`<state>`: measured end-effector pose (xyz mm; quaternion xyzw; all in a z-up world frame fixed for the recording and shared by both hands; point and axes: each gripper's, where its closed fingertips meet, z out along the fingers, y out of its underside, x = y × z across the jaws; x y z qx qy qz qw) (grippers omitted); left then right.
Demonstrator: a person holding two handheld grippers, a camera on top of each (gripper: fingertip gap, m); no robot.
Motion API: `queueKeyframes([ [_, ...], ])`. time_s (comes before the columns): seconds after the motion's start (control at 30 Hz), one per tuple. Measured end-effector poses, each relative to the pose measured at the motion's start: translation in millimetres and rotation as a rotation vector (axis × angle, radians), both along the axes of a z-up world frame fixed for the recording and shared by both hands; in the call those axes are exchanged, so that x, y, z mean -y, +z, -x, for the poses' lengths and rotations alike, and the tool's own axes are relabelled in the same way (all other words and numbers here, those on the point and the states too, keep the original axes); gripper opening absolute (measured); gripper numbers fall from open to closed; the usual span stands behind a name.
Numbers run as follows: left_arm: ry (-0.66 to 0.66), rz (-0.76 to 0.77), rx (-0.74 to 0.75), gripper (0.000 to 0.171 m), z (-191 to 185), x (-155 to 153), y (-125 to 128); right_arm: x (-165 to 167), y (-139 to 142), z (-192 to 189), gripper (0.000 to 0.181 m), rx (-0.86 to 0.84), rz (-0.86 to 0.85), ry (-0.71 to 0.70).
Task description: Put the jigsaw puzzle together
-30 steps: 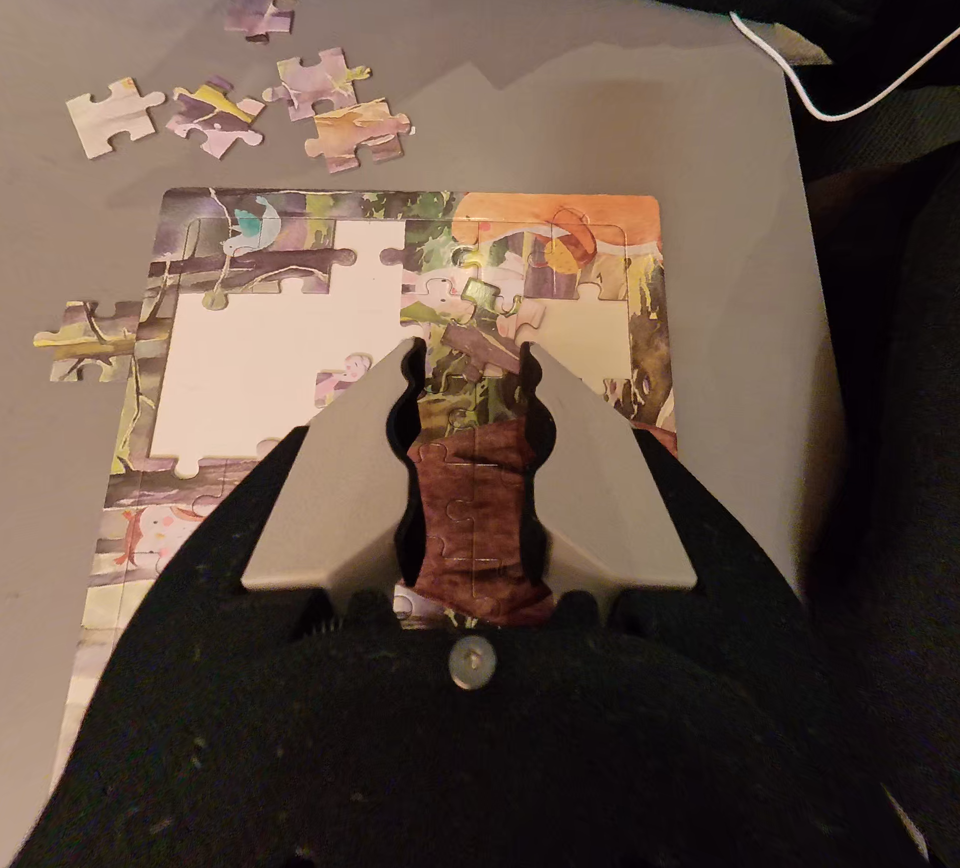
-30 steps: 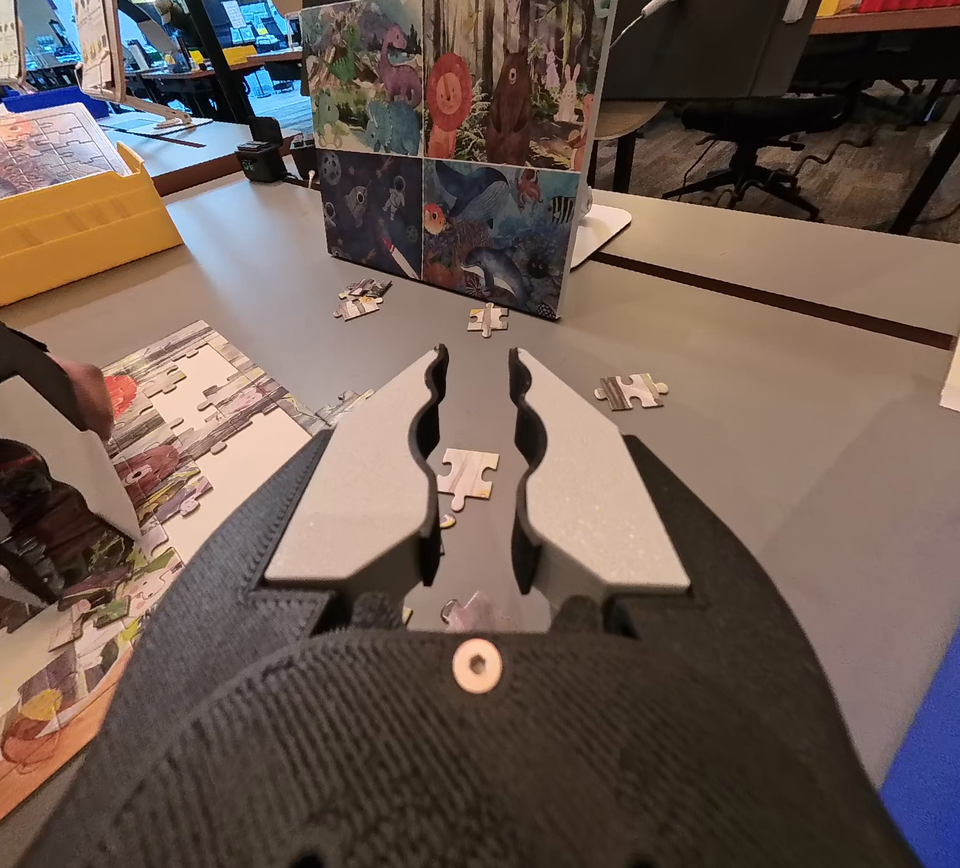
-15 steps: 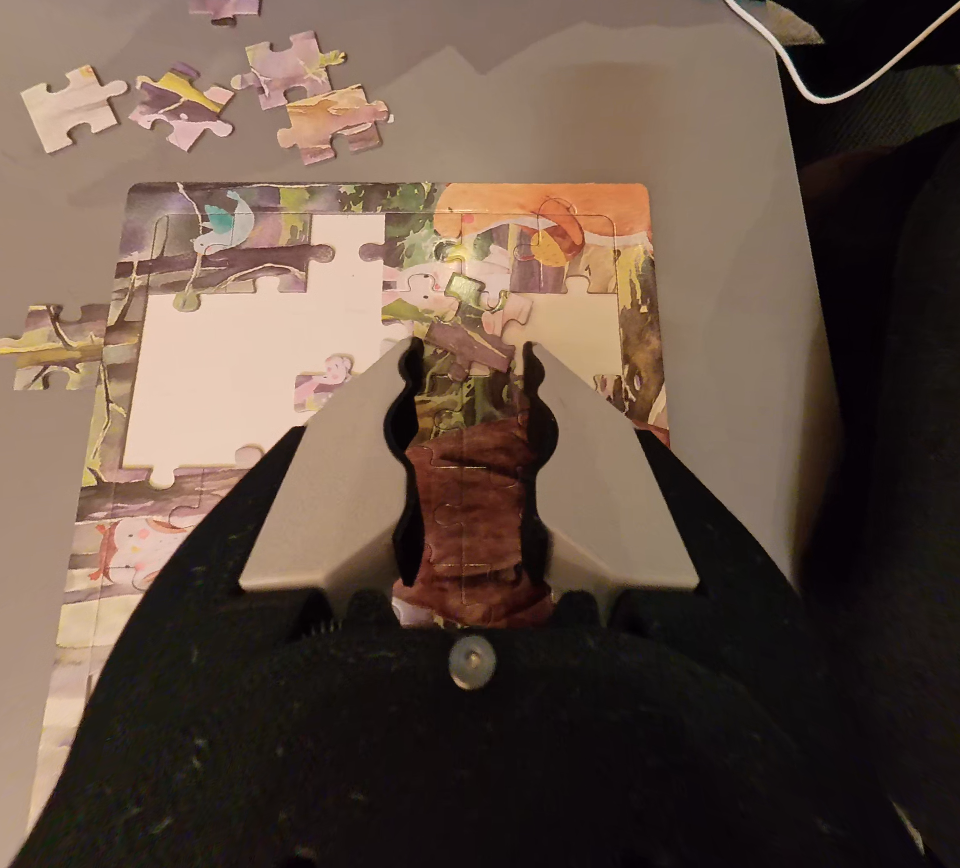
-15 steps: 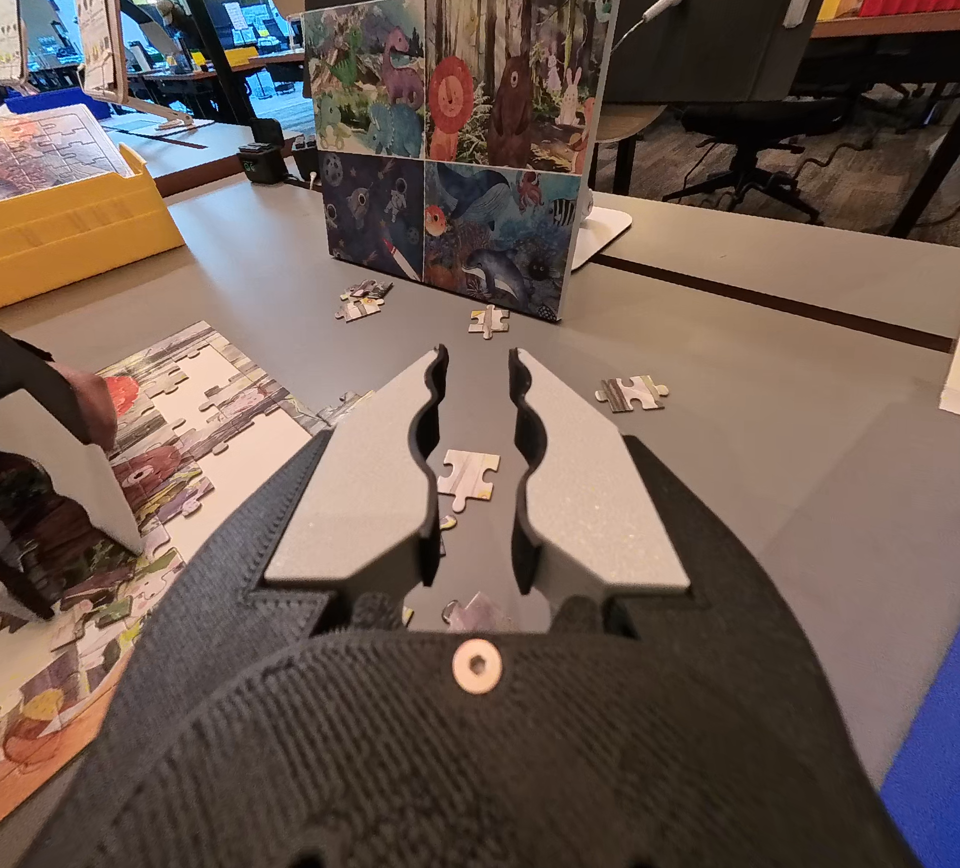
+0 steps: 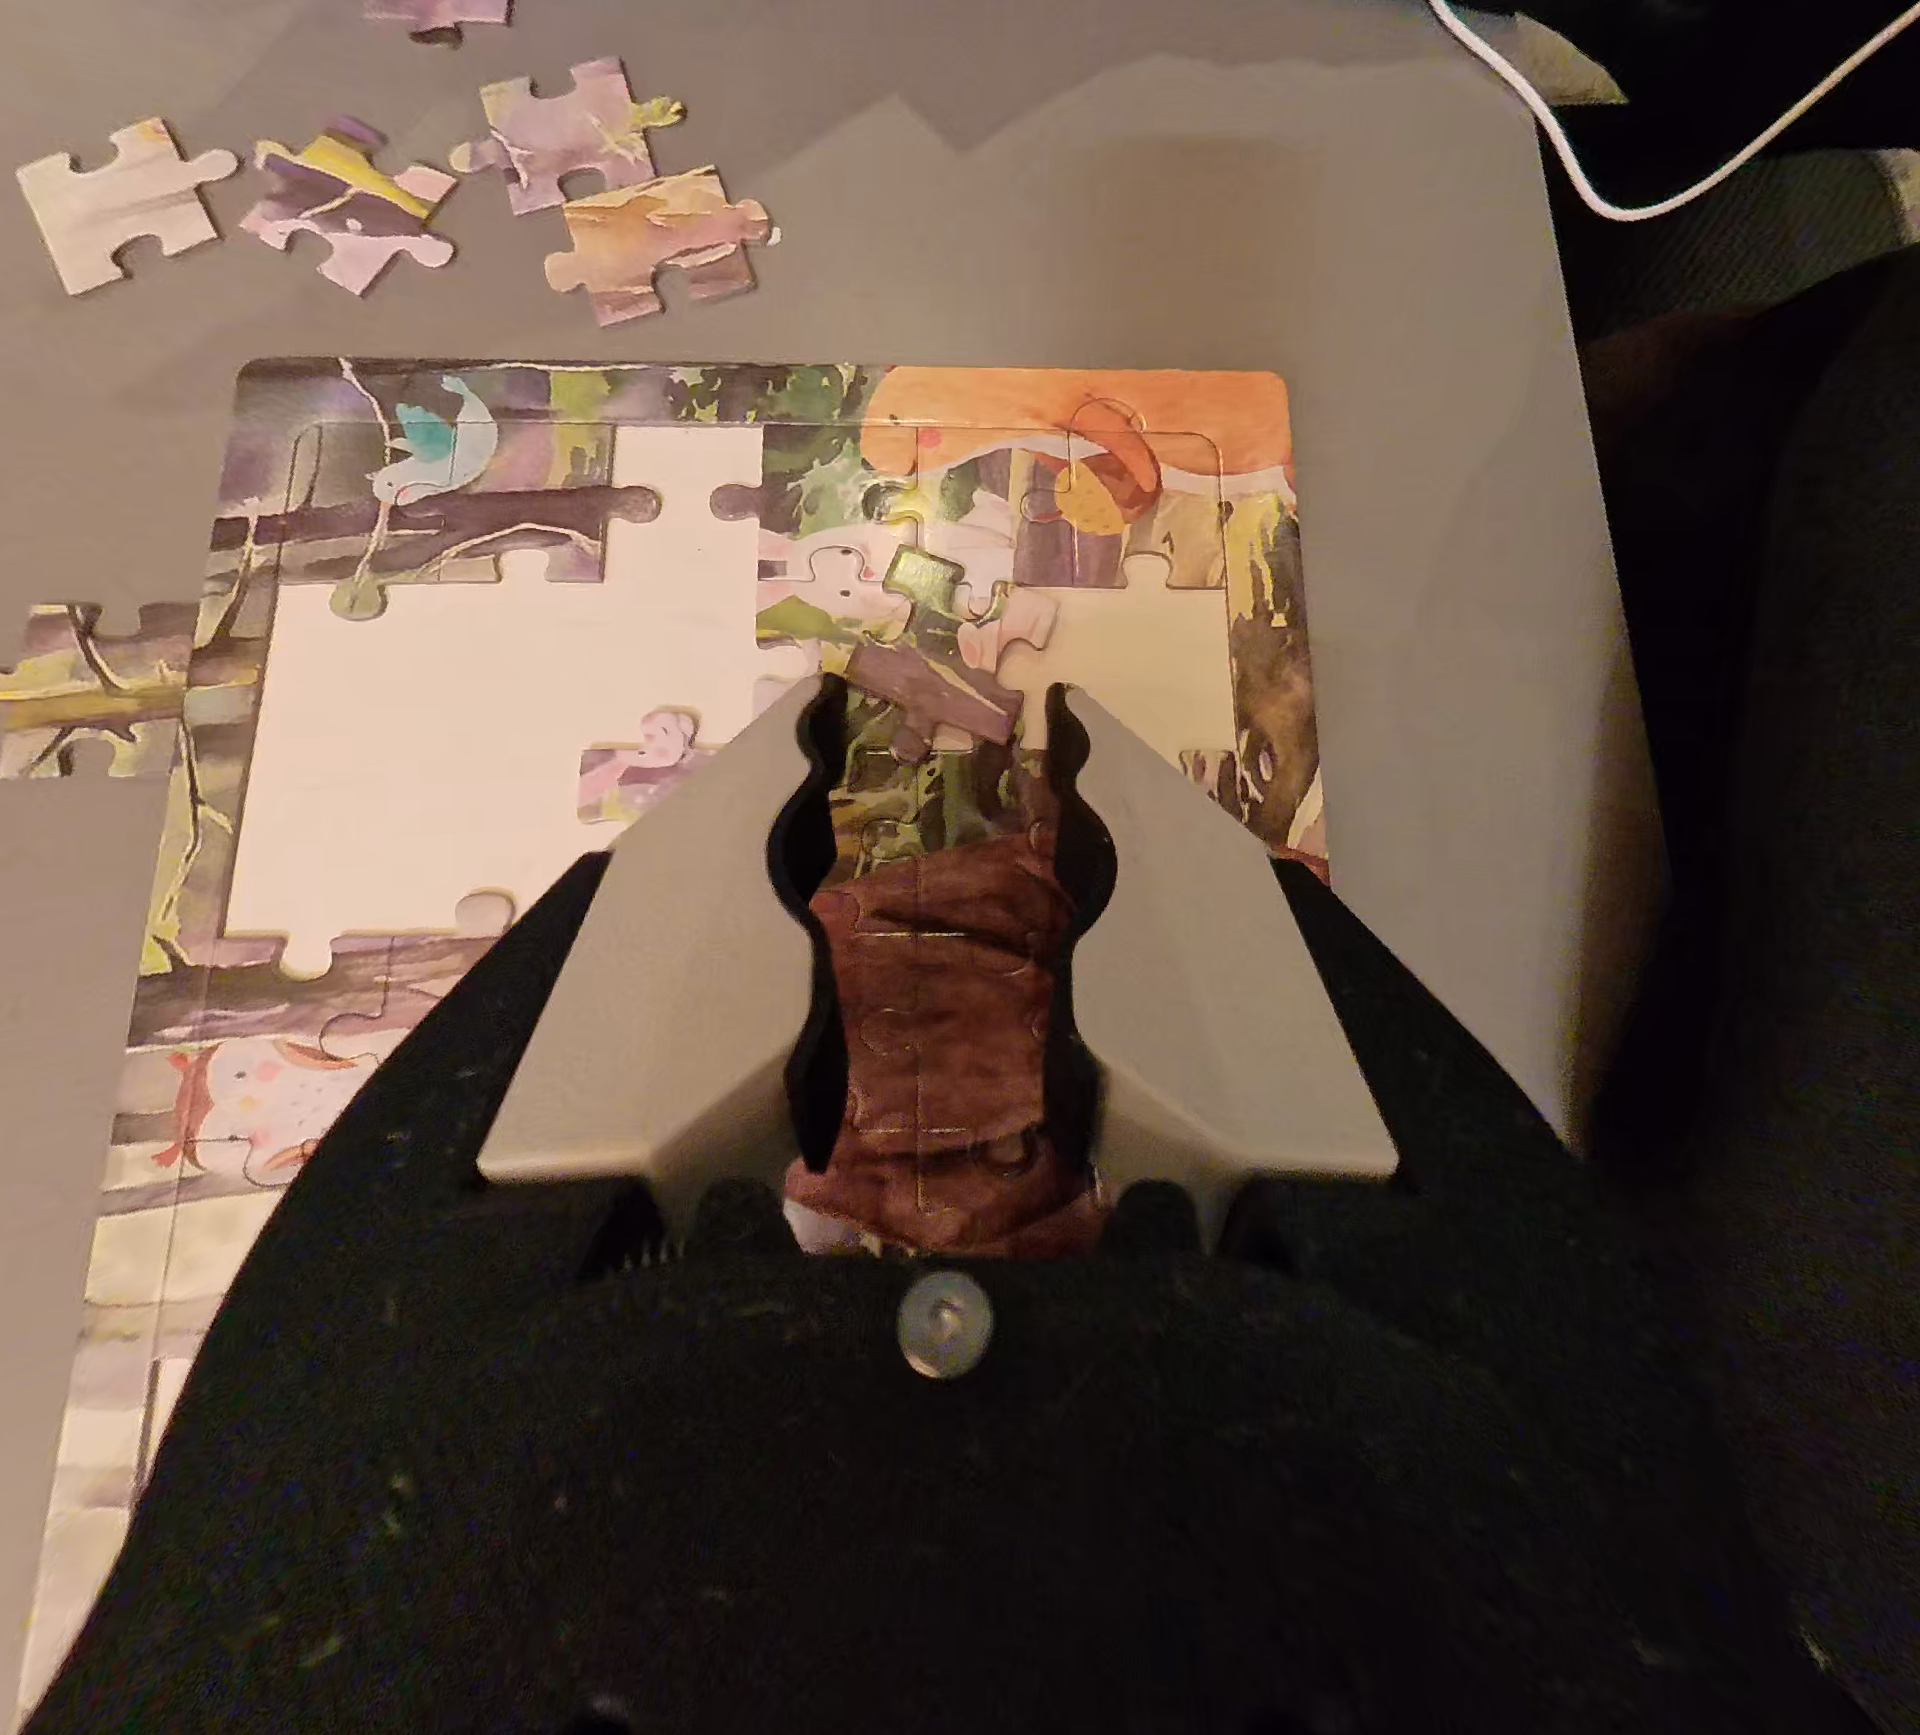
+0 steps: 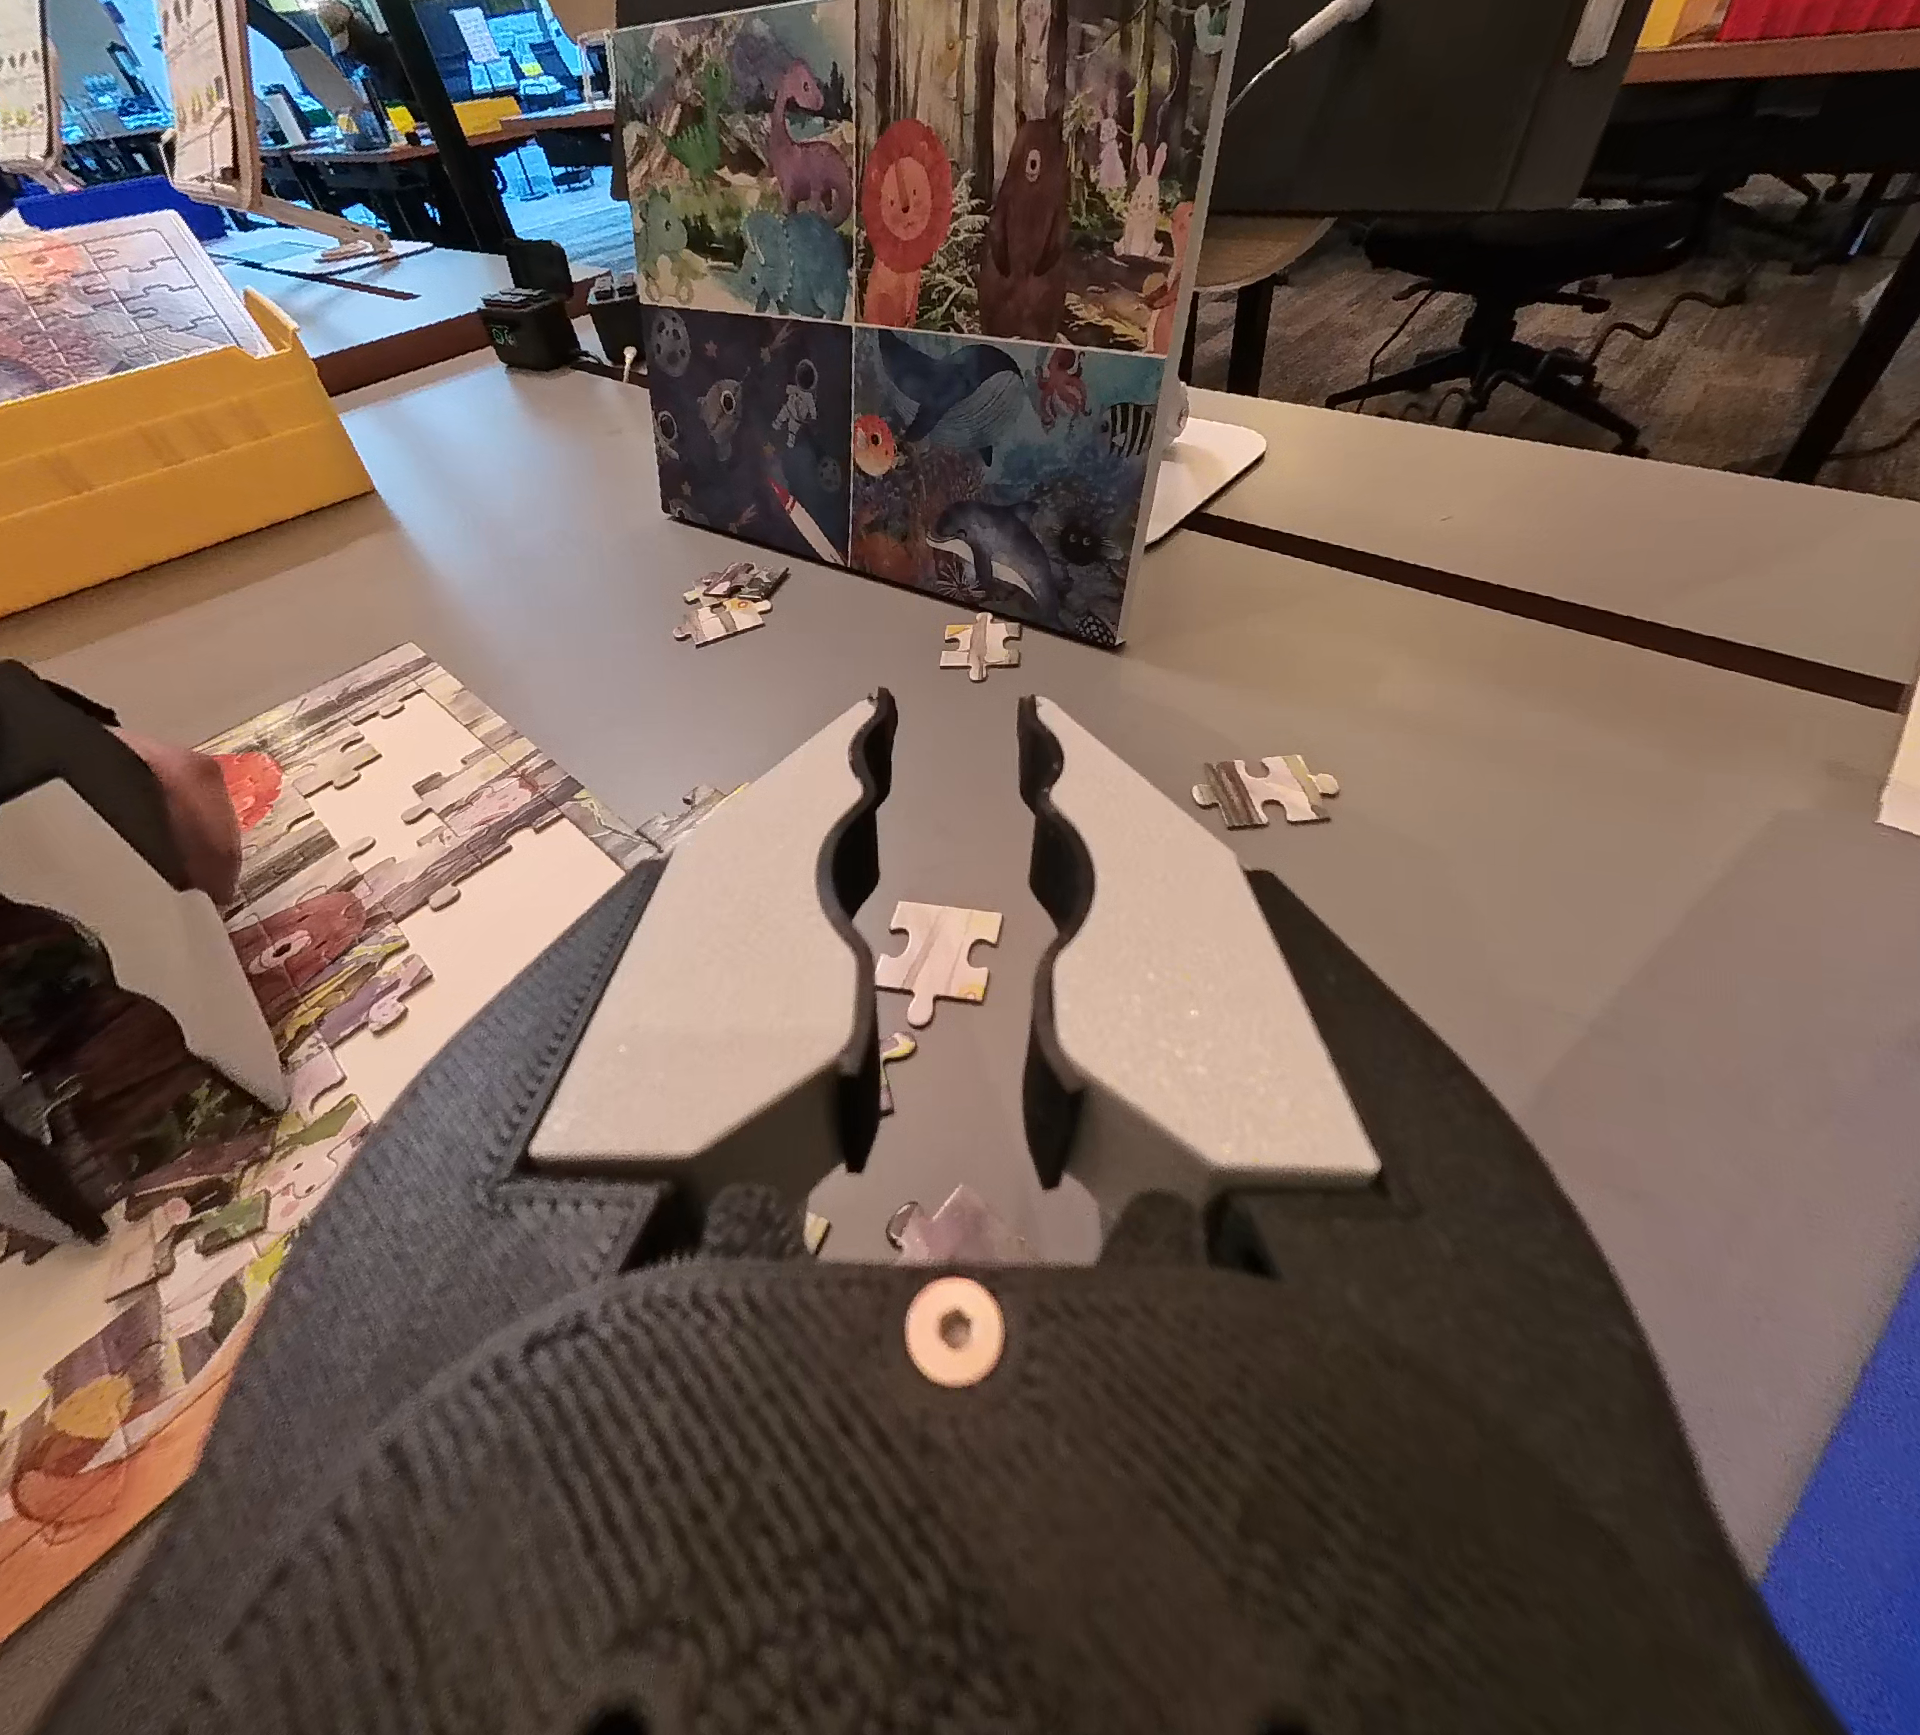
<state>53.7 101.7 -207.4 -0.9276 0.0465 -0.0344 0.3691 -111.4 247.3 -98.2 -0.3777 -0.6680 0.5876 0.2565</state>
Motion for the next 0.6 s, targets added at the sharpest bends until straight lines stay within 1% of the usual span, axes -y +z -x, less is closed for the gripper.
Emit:
queueKeyframes([
  [0.3,0.005,0.001,-0.006,0.031,1.2,0.3,-0.1,-0.1,-0.1,0.1,0.023,0.000,0.001,0.000],
  [0.47,0.005,0.002,-0.009,0.031,1.5,0.4,-0.3,-0.1,0.0,-0.1,0.023,0.000,0.000,0.000],
  [0.6,0.002,0.000,-0.013,0.027,1.9,0.5,-0.2,0.0,0.4,-0.3,0.023,-0.001,0.001,0.001],
])
